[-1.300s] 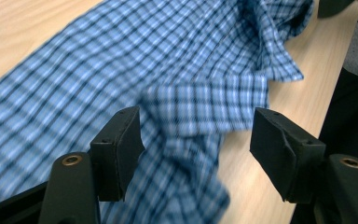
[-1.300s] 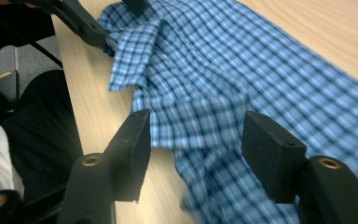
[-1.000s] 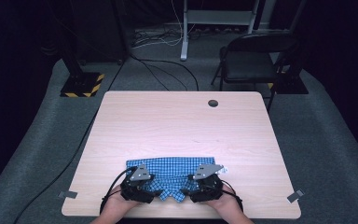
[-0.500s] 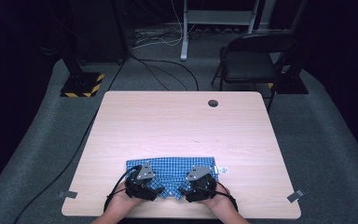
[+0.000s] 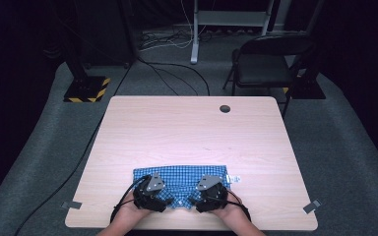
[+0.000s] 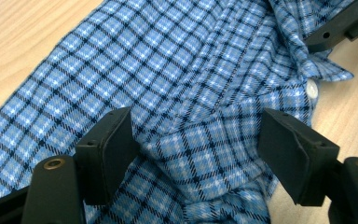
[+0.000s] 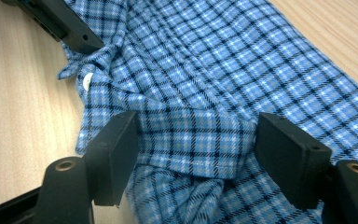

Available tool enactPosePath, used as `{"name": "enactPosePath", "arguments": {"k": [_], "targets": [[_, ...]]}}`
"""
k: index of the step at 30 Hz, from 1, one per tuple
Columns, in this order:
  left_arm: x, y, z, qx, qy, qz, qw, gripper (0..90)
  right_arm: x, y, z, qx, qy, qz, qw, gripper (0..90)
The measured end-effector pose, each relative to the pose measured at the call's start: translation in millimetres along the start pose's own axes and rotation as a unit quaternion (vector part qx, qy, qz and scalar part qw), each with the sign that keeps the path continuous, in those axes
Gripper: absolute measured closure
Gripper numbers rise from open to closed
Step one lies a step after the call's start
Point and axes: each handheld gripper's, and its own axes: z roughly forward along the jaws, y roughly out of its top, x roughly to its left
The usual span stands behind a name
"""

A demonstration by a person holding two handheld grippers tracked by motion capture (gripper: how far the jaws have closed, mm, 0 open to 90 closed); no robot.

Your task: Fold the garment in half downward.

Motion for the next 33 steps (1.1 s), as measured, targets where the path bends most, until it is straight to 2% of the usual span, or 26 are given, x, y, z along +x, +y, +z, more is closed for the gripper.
{"name": "enactPosePath", "arguments": {"k": [4, 7, 8, 27, 33], "targets": [[-0.4, 1.3, 2.1, 0.0, 0.001, 0.004, 1.0, 25.1, -2.2, -1.6, -1.8, 0.004, 0.0, 0.001, 1.0, 29.6], [-0.1, 2.7, 3.8, -0.001, 0.0, 0.005, 1.0, 24.8, -8.5, -5.5, -5.0, 0.023, 0.01, 0.031, 0.9992, 30.3], [-0.1, 4.3, 6.0, -0.004, -0.002, 0.007, 1.0, 24.6, -13.2, -11.0, -8.4, 0.017, 0.014, 0.047, 0.9986, 31.8], [-0.5, 29.0, 30.0, -0.011, -0.012, 0.013, 0.9998, 23.4, -32.6, -31.2, -28.9, 0.021, -0.009, 0.072, 0.9972, 33.1], [-2.4, 30.1, 30.5, -0.019, -0.01, -0.003, 0.9998, 21.4, -35.9, -33.3, -32.4, 0.024, -0.011, 0.077, 0.9967, 31.1]]}}
